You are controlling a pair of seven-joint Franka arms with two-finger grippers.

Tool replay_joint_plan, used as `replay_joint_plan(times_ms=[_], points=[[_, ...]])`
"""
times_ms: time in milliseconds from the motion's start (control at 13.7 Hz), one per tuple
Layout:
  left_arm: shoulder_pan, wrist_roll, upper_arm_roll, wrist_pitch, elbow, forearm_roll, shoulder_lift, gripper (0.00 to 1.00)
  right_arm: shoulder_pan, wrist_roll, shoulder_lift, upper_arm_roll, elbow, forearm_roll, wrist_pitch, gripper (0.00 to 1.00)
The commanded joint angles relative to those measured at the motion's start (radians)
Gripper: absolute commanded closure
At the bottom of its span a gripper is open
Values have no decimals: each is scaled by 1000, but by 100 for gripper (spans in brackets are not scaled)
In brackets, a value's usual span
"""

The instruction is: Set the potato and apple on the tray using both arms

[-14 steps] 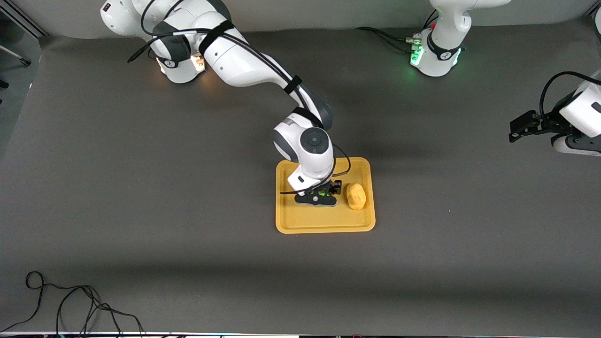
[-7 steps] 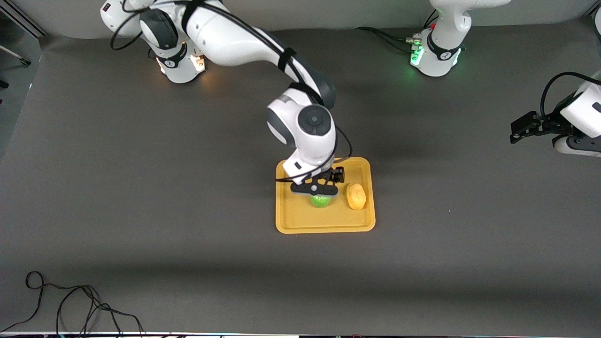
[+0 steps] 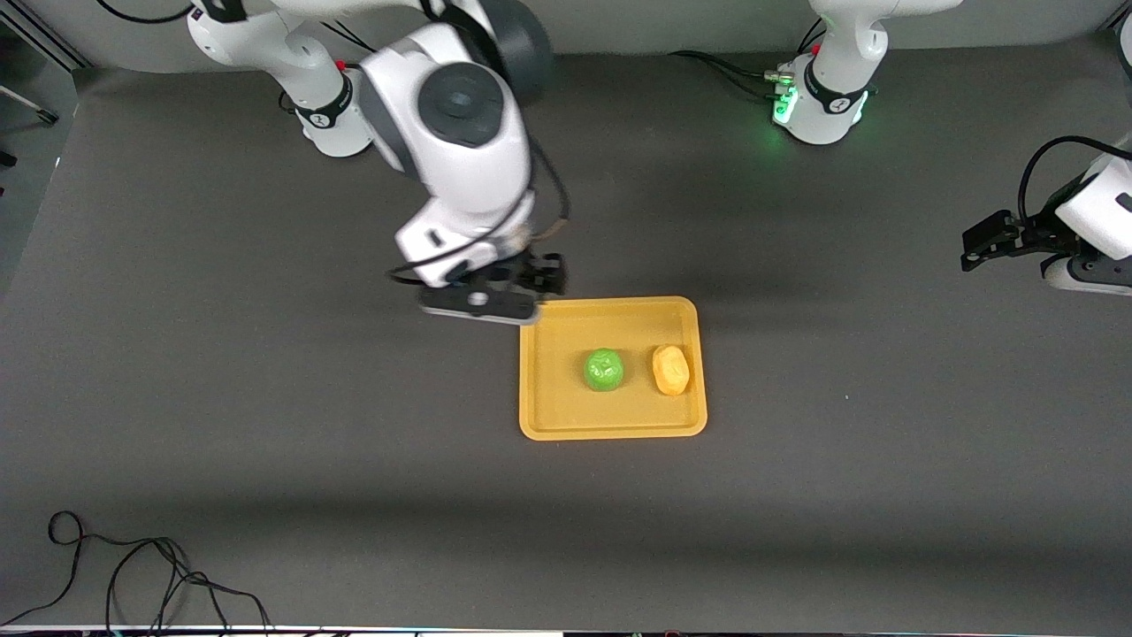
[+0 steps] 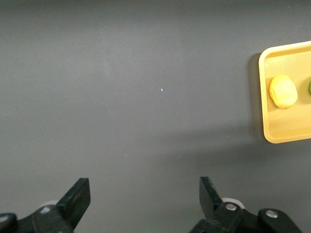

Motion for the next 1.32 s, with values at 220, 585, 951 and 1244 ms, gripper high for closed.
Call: replay_joint_plan(times_ms=[220,585,951,1244], points=[[-6,-13,-6,13,-8,15,-15,0,-22,-283,-371,-138,-387,-30,8,0],[-8,-14,-7,16,-10,15,-16,0,-364,-553,-511,-6,-504,-30,9,0],[-8,-14,-7,19,-10,15,-15,1,-824,-742,-563,289,-538,-59,6,0],[-8,-13,-7,33,-10,15,-13,4,-847,-794,-554,255,-535,-60,12,0]])
